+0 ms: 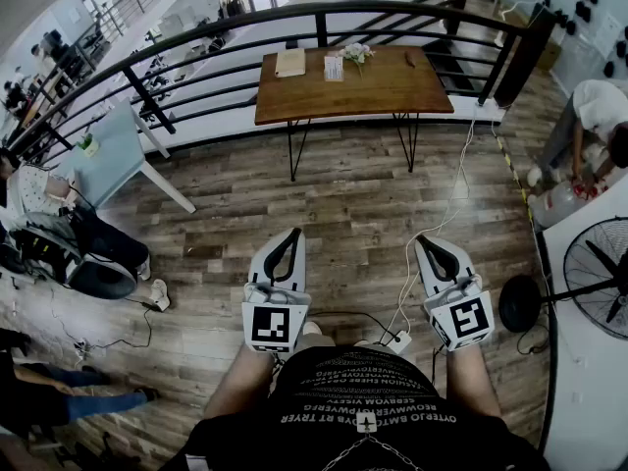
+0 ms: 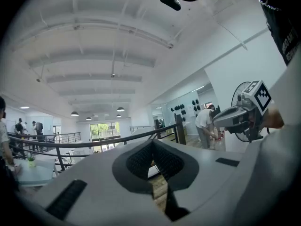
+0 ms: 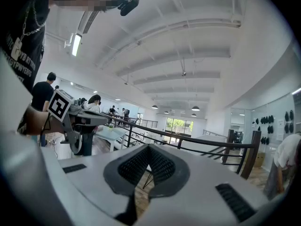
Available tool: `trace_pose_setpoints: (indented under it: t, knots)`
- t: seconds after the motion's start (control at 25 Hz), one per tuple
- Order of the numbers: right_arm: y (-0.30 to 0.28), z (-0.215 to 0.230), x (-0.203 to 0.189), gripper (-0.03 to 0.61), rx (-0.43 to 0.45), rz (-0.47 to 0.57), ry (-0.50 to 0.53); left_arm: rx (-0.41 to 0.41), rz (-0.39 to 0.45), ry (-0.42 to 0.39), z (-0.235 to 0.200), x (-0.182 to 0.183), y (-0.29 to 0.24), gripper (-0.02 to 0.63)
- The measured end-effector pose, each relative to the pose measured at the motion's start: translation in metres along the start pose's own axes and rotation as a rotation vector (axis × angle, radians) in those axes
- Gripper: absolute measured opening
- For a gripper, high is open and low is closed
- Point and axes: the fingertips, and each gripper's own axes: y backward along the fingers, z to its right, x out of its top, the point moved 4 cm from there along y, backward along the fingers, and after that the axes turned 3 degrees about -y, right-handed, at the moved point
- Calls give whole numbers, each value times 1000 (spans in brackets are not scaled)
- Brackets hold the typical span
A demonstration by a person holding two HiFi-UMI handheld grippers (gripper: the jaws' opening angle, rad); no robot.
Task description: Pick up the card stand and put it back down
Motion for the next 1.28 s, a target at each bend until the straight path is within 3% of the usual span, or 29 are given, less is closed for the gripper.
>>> trace_pose_setpoints:
  t: [0.2,0.36,0.52,0.76,1.0,1.28]
  knots:
    - [12,3,-1,14,14,14,-15,29,38,12,14,4,9,23]
    - [17,8,-5,14,5,20,-58,77,114,-35,16,6,18,23]
    - [14,6,-10,14,-4,18,-79,70,145,-64,14,10,28,23]
    - [-10,-5,-16,15,21,17,-69,63,79,-112,-10,-4,18,23]
    - [-48,-4,-18,14,5,-3,-72,48,82,-59,-43,-12,-16,23]
    - [-99,-2,-11,15,-10,-22,-60,14,36,-63,-82,-29,-52,23]
